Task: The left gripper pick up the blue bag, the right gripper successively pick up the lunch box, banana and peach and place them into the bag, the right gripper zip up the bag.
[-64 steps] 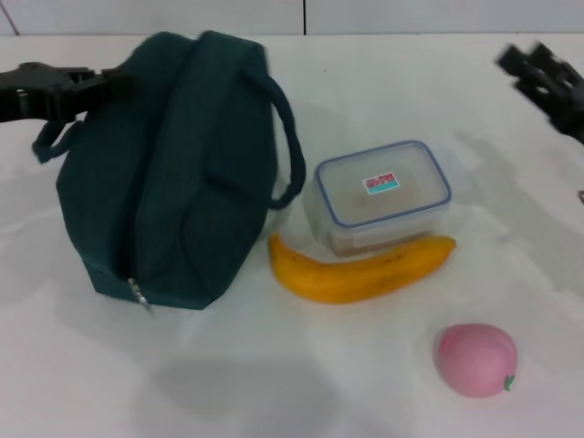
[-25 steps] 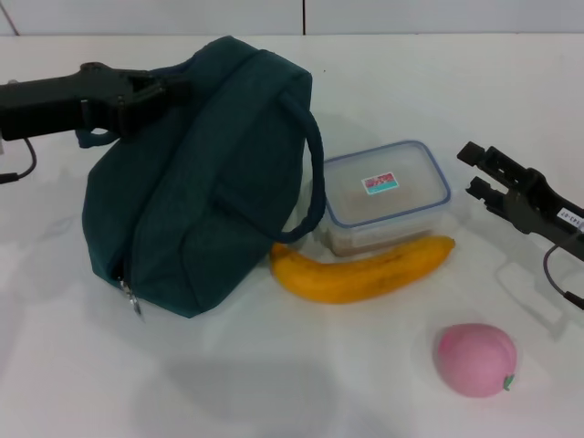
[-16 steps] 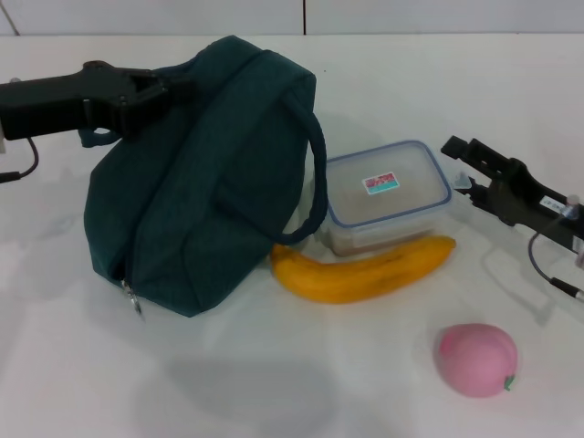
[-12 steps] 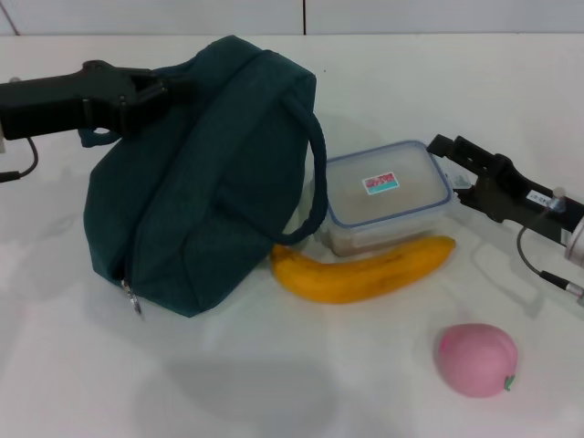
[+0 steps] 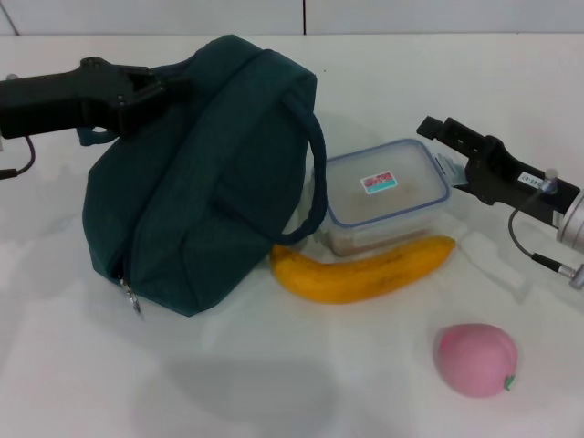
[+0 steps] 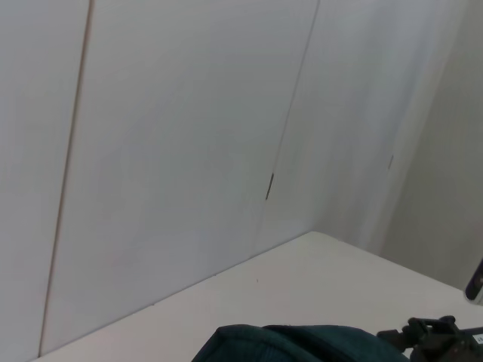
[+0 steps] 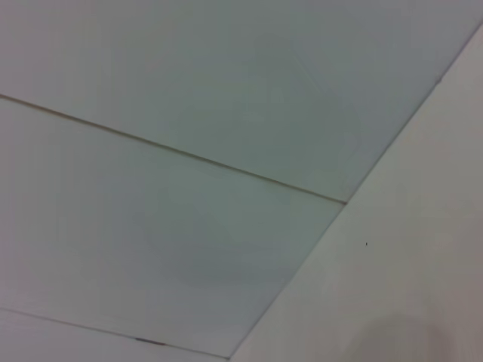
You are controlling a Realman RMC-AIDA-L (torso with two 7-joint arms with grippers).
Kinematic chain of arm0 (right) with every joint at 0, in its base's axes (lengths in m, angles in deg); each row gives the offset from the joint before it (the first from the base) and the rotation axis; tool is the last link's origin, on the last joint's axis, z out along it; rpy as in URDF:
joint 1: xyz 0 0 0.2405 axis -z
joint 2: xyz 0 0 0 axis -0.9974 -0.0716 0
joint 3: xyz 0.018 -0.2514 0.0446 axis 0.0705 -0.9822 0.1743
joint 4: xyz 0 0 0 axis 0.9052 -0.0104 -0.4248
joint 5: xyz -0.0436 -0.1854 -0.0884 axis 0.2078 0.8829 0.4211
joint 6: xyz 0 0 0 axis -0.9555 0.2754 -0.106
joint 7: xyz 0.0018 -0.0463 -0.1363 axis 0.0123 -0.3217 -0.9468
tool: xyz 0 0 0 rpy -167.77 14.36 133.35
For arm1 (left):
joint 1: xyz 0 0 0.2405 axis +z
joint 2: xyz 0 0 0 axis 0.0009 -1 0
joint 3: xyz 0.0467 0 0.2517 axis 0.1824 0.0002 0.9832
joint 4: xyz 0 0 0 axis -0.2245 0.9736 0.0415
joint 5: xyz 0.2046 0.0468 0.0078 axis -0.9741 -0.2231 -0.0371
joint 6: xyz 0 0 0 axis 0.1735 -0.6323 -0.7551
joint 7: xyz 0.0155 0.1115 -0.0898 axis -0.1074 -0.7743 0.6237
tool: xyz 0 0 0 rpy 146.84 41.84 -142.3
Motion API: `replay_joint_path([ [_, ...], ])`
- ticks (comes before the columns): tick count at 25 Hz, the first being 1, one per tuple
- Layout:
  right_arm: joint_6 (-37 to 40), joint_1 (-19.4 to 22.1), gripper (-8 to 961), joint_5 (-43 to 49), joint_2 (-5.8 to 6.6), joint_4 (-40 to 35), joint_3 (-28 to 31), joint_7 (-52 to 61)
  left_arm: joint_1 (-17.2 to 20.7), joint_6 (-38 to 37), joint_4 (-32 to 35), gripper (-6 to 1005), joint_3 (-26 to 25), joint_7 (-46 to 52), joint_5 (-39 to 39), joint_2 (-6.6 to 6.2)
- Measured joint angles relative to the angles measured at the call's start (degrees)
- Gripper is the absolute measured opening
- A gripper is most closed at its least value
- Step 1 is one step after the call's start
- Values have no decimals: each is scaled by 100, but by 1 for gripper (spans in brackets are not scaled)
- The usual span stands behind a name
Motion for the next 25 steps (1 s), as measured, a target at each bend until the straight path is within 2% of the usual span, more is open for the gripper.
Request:
replay_joint_path([
  [9, -199, -116, 804, -9, 0, -26, -96, 40, 32, 5, -10, 41, 0, -49, -4, 15],
  [20, -207, 37, 801, -91, 0, -238, -363, -2, 61, 22, 1, 36, 0, -52, 10, 35],
  [23, -261, 265, 800, -397, 0, -571, -800, -11, 62, 29, 3, 36, 0, -52, 10, 42],
  [25, -415, 498, 799, -973, 1, -929, -1479, -33, 62, 29, 5, 36, 0, -52, 10, 46],
])
